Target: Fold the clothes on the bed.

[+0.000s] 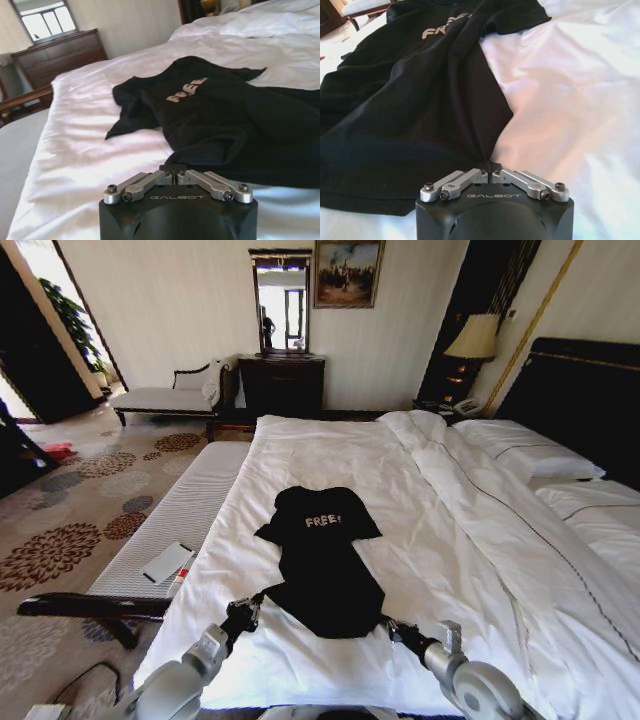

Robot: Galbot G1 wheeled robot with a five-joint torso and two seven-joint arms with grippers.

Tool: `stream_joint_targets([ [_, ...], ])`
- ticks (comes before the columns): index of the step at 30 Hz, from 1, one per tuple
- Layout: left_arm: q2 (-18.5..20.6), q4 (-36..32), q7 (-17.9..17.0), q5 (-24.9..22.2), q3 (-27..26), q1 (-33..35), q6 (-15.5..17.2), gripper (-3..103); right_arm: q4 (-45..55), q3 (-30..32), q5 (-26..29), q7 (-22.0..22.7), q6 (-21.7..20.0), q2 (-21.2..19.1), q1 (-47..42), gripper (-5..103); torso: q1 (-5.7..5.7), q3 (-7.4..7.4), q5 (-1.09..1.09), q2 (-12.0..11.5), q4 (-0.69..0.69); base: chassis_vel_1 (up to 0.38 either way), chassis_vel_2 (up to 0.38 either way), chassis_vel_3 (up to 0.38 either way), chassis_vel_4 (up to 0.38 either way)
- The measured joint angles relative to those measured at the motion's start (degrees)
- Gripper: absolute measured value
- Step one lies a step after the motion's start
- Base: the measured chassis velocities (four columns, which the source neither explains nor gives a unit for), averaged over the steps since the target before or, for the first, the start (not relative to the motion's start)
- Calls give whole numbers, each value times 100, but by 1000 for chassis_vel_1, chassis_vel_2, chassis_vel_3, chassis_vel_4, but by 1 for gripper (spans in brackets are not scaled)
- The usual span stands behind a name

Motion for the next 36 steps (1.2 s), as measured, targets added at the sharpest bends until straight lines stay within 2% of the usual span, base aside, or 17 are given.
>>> stream_joint_targets([
  [4,-216,-63,-62,105,-257,474,-47,0,43,57,-127,0,17,4,-101,0,0,0,0,0,1,0,0,0,0],
  [6,-615,-118,-94,418,-488,1063,-170,0,180,155,-405,0,44,35,-266,0,0,0,1,0,2,0,0,0,0],
  [8,-663,-126,-97,461,-517,1131,-193,0,215,187,-482,-2,48,43,-309,0,-1,0,0,0,3,0,0,0,0],
  [12,-1073,-165,-145,746,-807,1778,-552,0,485,456,-1104,-7,103,199,-819,0,-1,0,0,0,0,0,0,0,0],
  [14,-1121,-165,-178,746,-857,1865,-617,0,514,500,-1201,-7,131,233,-903,0,-1,0,0,0,0,0,0,0,0],
  [16,-1221,-115,-300,746,-970,2084,-855,0,616,631,-1353,4,181,325,-1129,0,-1,-1,0,0,0,0,0,0,0],
  [19,-1240,-83,-373,762,-1000,2237,-1024,0,702,704,-1403,18,186,375,-1281,0,0,0,-1,0,0,0,0,0,0],
  [22,-1270,-44,-450,867,-1116,2637,-1477,0,830,746,-1694,33,198,488,-1536,0,0,0,0,0,0,0,0,0,0],
  [24,-1286,-38,-450,880,-1155,2727,-1552,0,849,746,-1732,39,197,512,-1585,0,0,0,-1,0,0,0,0,0,0],
  [26,-1314,-21,-451,900,-1327,3094,-1857,0,932,811,-1831,50,197,570,-1773,0,-1,0,0,1,0,0,0,0,0],
  [28,-1321,-22,-451,906,-1360,3165,-1906,0,953,847,-1836,50,197,571,-1818,0,-1,0,0,0,0,0,0,0,0],
  [31,-1398,10,-436,1109,-1526,3666,-2298,0,1111,1094,-1819,49,193,510,-2082,0,0,0,0,0,1,0,0,0,0],
  [32,-1398,10,-436,1109,-1526,3666,-2298,0,1111,1094,-1819,49,193,510,-2082,0,0,0,0,0,1,0,0,0,0],
  [36,-1525,194,-436,1385,-1574,3968,-2636,0,1235,1142,-1953,59,184,535,-2345,0,0,0,0,0,1,0,0,0,0],
])
